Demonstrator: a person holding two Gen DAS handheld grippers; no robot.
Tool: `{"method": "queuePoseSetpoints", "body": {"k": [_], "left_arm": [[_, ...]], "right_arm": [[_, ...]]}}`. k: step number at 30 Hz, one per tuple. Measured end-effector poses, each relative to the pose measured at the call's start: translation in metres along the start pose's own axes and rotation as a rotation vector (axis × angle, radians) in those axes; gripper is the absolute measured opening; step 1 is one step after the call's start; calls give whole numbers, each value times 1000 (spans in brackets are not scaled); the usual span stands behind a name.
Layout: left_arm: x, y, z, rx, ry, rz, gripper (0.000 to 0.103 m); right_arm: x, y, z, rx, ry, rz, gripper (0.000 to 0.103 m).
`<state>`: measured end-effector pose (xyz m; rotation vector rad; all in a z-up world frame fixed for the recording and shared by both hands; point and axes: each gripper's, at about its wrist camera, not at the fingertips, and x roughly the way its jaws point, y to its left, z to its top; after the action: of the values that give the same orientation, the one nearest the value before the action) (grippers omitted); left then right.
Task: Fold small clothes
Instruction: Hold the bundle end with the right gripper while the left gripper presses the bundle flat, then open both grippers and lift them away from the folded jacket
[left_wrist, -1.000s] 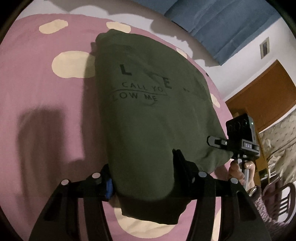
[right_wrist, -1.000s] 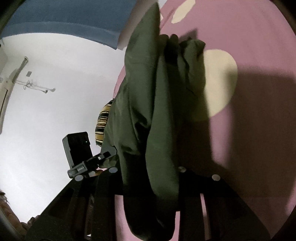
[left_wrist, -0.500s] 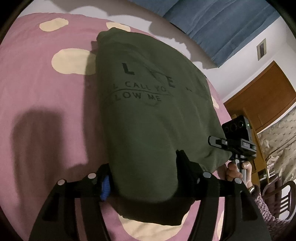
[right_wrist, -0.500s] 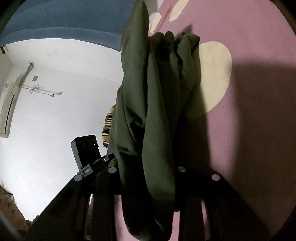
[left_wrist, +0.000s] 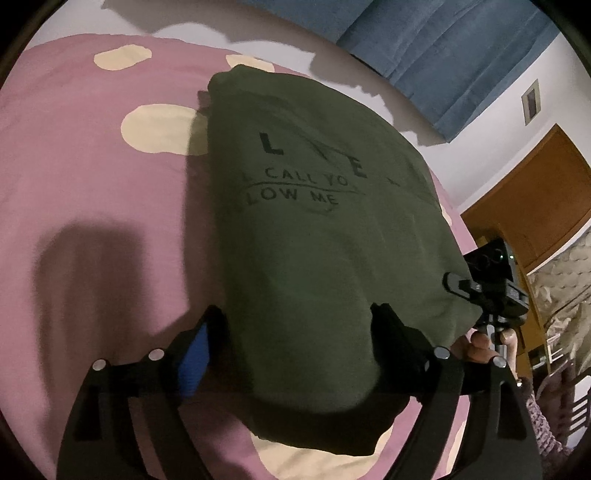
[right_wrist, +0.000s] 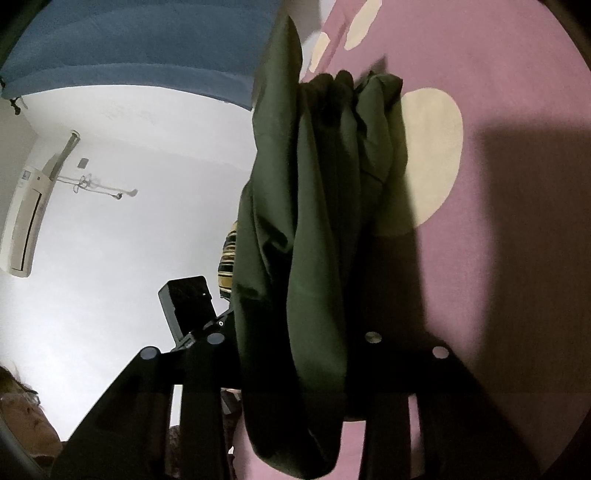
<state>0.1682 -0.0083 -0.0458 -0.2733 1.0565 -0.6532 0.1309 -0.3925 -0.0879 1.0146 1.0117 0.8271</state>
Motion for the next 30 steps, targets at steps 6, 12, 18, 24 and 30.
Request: {"method": "queuePoseSetpoints", "body": {"k": [6, 12, 18, 24, 30], "left_arm": [[-2, -1, -1, -15, -4, 24, 85], [-14, -9, -10, -14, -43, 115, 85], [-34, -24, -27, 3, -99, 222, 85], [-54, -51, -44, 88, -143, 361, 85], [-71, -68, -60, 128, -210, 466, 85]], "right_arm": [[-17, 3, -9, 6, -65, 12, 47], [-41, 7, -25, 1, -138, -44, 54], [-56, 22, -45, -46, -194, -172, 64], [-49, 47, -67, -134, -202, -410, 77], [-22, 71, -94, -272, -212, -699, 87]]}}
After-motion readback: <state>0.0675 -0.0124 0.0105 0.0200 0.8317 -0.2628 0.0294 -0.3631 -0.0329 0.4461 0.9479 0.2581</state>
